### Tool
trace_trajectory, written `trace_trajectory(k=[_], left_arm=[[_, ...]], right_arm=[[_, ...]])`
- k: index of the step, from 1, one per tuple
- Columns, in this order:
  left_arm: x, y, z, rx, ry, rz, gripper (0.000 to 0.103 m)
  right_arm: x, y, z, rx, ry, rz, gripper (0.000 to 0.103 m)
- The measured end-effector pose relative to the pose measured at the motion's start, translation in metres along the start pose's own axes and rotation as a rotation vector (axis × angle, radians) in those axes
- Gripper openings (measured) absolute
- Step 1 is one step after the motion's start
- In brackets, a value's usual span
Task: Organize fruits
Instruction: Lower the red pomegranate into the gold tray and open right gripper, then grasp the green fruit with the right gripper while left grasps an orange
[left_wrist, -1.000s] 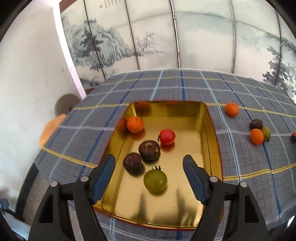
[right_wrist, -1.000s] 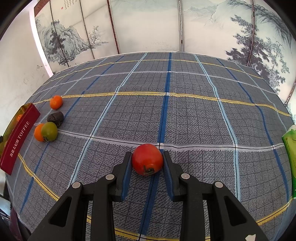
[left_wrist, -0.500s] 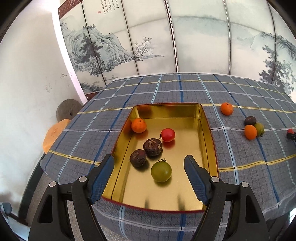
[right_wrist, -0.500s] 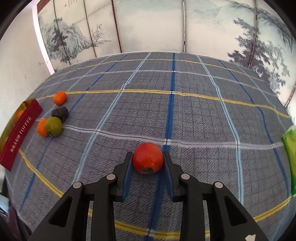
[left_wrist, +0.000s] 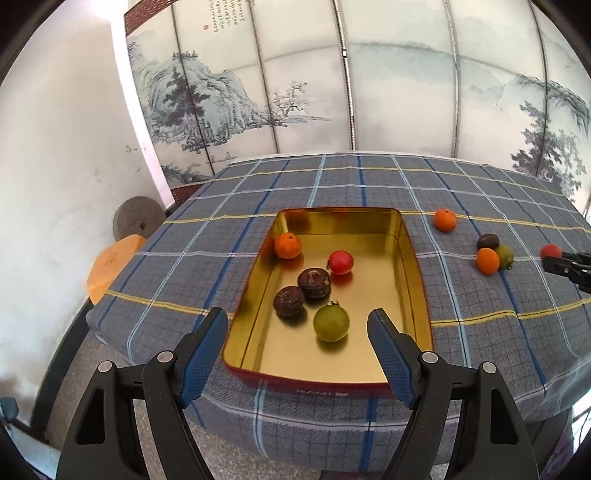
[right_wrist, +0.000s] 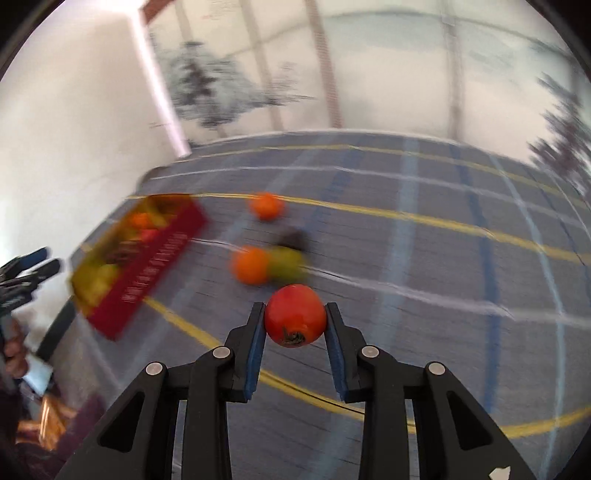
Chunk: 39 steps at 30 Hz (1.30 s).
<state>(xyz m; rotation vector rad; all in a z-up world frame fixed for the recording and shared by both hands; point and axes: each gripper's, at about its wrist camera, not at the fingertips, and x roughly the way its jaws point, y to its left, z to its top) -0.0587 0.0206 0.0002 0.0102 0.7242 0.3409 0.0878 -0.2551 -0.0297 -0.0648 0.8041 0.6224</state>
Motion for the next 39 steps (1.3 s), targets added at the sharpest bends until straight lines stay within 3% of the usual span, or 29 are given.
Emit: trace_trajectory(k=[5,9,17,21,24,28,31,36,39], left_arm=[[0.004,0.013,-0.005,-0.038,0.032,-0.006,0.079],[0.005,0.022,-0.008,-0.048,0.044,0.006,0.079],[0.004,0.037,-0.014,-0.066,0.049,-0.005,0.079],[0.005,0.040,-0.016,-0.070,0.059,-0.013,0.079],[0.004,0.042,-0.017,-0.069,0.053,-0.010,0.079],[0.000,0.042,-0.018,-0.059,0.031,-0.009,0.079],[-0.001,0.039,-0.019,-0.058,0.025,-0.023,0.079],[0.005,0.022,-0.016,-0.051,0.053,-0.086,0.079],[0.004,0.007,-0.016,-0.016,0.065,-0.108,0.079]], right_arm=[[0.026,0.081,0.035,-0.129,0.008,0.148,0.030],[0.057,0.132,0.056,-0.215,0.040,0.215,0.030],[0.118,0.180,0.069,-0.257,0.133,0.241,0.032],[0.133,0.193,0.074,-0.250,0.137,0.232,0.045],[0.127,0.190,0.077,-0.215,0.108,0.245,0.053],[0.090,0.166,0.063,-0.165,0.015,0.211,0.054],[0.055,0.122,0.030,-0.135,-0.026,0.116,0.055],[0.037,0.049,-0.008,-0.109,0.060,-0.076,0.055],[0.033,0.023,-0.006,-0.070,0.055,-0.102,0.055]])
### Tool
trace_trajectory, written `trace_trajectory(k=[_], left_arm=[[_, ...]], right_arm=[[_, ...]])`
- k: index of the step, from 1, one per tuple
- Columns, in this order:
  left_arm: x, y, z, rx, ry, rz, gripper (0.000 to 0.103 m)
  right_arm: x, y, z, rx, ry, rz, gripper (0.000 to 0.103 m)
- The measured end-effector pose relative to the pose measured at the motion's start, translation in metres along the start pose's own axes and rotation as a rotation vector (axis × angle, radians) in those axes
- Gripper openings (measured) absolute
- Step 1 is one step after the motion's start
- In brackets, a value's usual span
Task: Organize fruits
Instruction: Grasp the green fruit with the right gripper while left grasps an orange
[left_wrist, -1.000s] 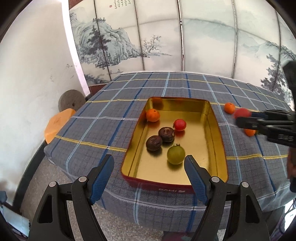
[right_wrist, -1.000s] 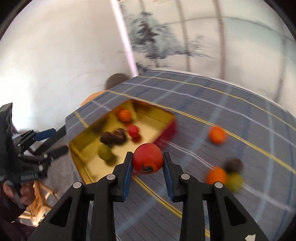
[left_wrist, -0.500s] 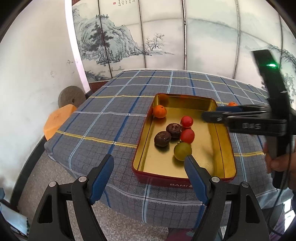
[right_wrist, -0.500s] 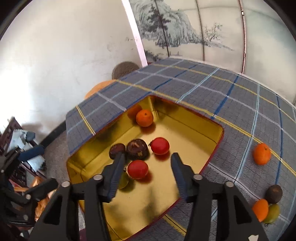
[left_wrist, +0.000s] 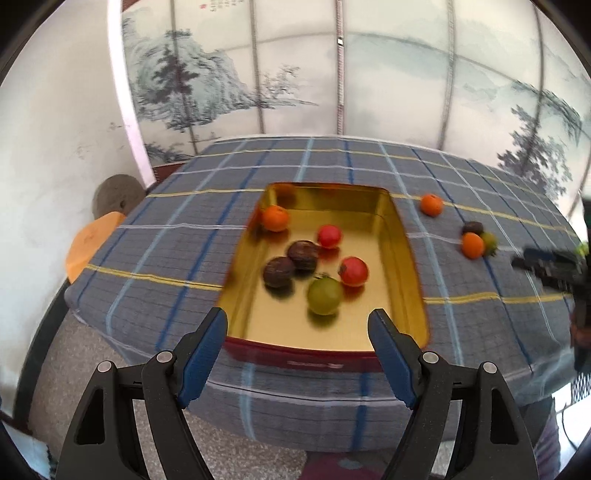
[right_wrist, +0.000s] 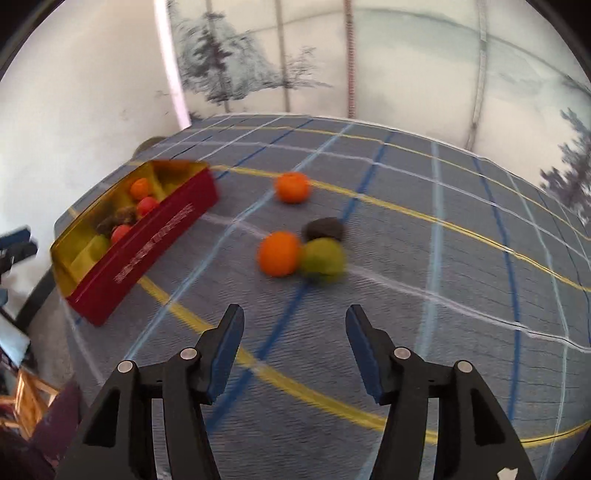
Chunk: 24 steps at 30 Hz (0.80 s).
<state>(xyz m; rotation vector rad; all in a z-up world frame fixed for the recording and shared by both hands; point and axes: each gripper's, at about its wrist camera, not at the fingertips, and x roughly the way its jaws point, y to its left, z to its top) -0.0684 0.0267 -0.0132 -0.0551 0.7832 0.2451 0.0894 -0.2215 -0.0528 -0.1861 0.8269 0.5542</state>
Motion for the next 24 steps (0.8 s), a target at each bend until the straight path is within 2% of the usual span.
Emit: trace_trajectory(k=[5,12,16,22,24], left_arm=[[-0.007,-0.020,0.004,0.070,-0.020,0.008,0.079],[-0.001,-0.039,0.013,0.125,-0.011,0.002,0.079],[0.002,-0.054,0.022,0.150,-0.006,-0.014,0.079],[0.008,-0.084,0.047,0.191,-0.012,-0.069,0.079],[0.012,-0.095,0.055,0.210,-0.014,-0.097,0.079]], right_arm=[[0.015,-0.020,0.027,0.051,-0.012,0.010,0.054],[0.047,-0.023,0.033,0.028,0.032,0.029,0.053],[0.060,-0.027,0.036,0.035,0.040,0.068,0.035],[0.059,-0.031,0.036,0.007,0.058,0.113,0.032],[0.046,-0.037,0.030,-0.003,0.045,0.072,0.032]])
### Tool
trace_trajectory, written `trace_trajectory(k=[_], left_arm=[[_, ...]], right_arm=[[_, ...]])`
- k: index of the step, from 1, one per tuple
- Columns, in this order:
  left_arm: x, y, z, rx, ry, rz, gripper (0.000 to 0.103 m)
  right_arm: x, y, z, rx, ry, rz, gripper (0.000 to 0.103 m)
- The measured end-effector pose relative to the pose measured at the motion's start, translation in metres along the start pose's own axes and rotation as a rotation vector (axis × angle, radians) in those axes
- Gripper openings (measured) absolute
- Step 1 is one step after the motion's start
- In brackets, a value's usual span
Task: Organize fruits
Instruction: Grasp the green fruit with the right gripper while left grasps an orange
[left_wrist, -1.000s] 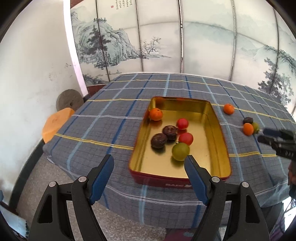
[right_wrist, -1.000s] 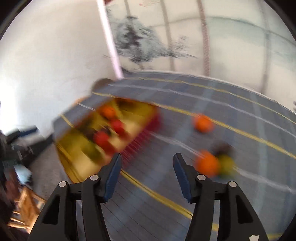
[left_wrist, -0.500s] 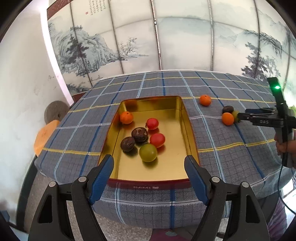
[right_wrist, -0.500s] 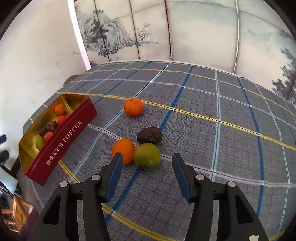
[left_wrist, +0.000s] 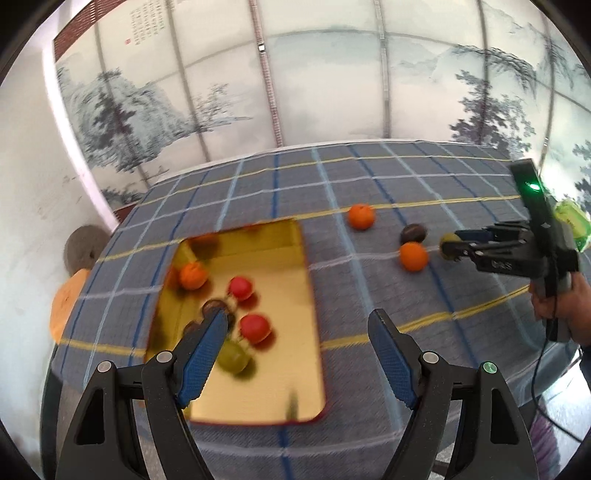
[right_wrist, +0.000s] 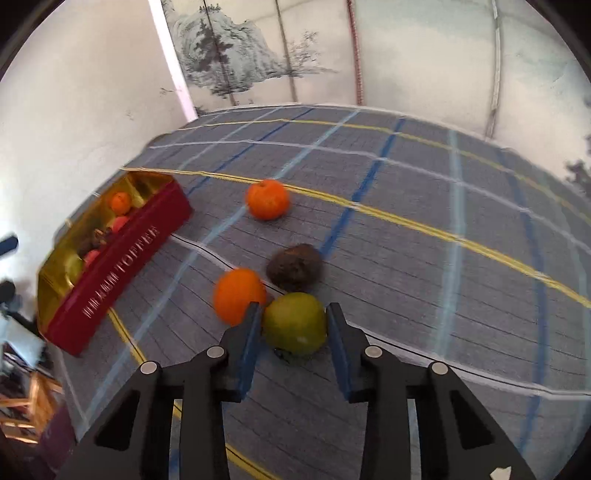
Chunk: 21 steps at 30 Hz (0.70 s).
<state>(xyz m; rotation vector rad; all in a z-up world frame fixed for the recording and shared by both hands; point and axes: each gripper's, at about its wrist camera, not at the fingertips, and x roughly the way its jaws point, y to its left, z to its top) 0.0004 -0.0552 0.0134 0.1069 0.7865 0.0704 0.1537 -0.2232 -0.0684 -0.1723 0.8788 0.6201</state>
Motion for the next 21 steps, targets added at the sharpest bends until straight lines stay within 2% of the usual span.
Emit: trace_trajectory(k=[2,7,10,12,15,21], left_arm=[[0.008,-0.010,0.011,0.014,0.009,-0.034,0.079],[0.048,-0.042,0.039,0.022,0.074,-0.174,0.079],[0.077,-0.062,0.051,0.018,0.124,-0.203,0.079],[0.092,-0.070,0.055,0.013,0.142,-0.223,0.079],[0.115,-0.084,0.060,0.031,0.177,-0.199,0.079],[0.141,-0.105,0.065,0.107,0.184,-0.156,0.079]], right_arm=[[-0.019,-0.010,-0.008,0.014,-0.033,-0.008,0.032],[-0.059,-0.051,-0.033,0.023,-0.064,-0.190,0.032],[-0.068,-0.086,-0.046,0.094,-0.057,-0.249,0.032],[-0.069,-0.104,-0.054,0.146,-0.055,-0.251,0.032],[-0.067,-0.114,-0.062,0.177,-0.069,-0.236,0.032],[-0.071,-0.129,-0.067,0.245,-0.101,-0.176,0.033]])
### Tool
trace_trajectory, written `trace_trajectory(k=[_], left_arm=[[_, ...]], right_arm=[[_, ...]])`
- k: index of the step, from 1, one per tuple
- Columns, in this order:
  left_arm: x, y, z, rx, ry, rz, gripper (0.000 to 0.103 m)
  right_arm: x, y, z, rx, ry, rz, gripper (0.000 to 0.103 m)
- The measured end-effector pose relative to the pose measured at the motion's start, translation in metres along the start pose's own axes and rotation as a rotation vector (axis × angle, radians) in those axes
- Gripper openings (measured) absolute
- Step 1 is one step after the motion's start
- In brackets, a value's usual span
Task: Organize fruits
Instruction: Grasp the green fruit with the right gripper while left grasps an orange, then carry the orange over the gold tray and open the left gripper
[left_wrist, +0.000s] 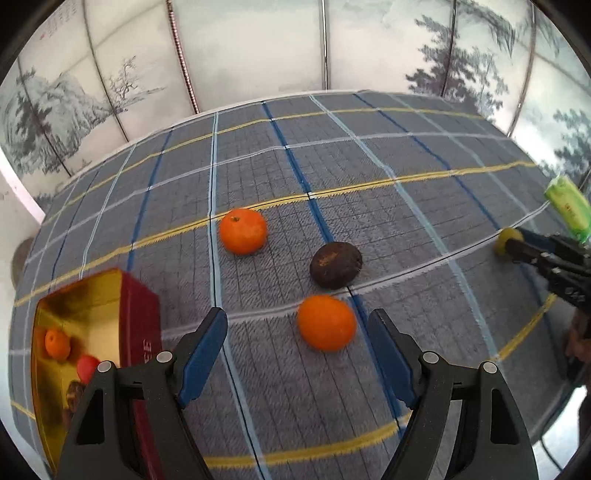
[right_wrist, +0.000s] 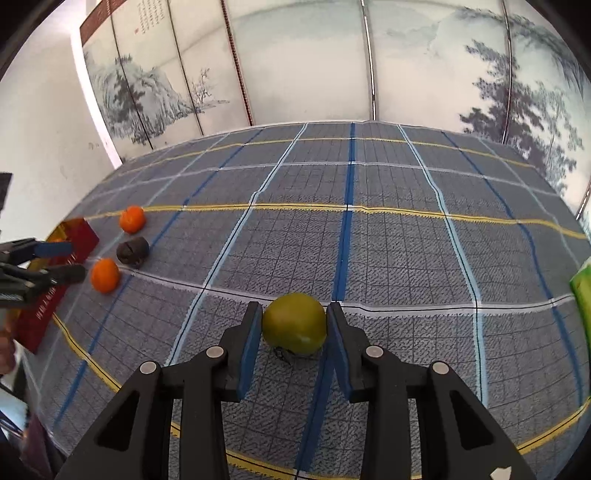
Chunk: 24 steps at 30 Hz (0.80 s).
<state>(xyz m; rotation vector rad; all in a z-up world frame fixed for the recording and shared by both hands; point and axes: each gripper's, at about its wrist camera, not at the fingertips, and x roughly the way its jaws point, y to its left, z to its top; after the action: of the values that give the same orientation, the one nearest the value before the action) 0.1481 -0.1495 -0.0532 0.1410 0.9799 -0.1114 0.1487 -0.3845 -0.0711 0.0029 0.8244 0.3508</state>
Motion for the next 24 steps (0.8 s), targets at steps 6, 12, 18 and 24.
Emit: trace_trajectory(k=[6,12,18,24], left_arm=[[0.021,0.002,-0.003,-0.057,0.034,-0.147,0.034],[-0.001,-0.002,-0.018,-0.090,0.004,-0.132,0.034],[-0.044,0.011,-0.039,-0.163,-0.040,-0.128,0.034],[-0.080,0.025,-0.058,-0.197,-0.081,-0.072,0.034]], right_arm=[[0.003,-0.001,0.001,0.018,0.011,0.028,0.035],[0.008,0.001,0.000,0.009,0.031,0.025,0.035],[0.012,0.001,-0.001,0.009,0.053,0.008,0.040],[0.014,0.005,-0.001,-0.012,0.068,-0.019,0.041]])
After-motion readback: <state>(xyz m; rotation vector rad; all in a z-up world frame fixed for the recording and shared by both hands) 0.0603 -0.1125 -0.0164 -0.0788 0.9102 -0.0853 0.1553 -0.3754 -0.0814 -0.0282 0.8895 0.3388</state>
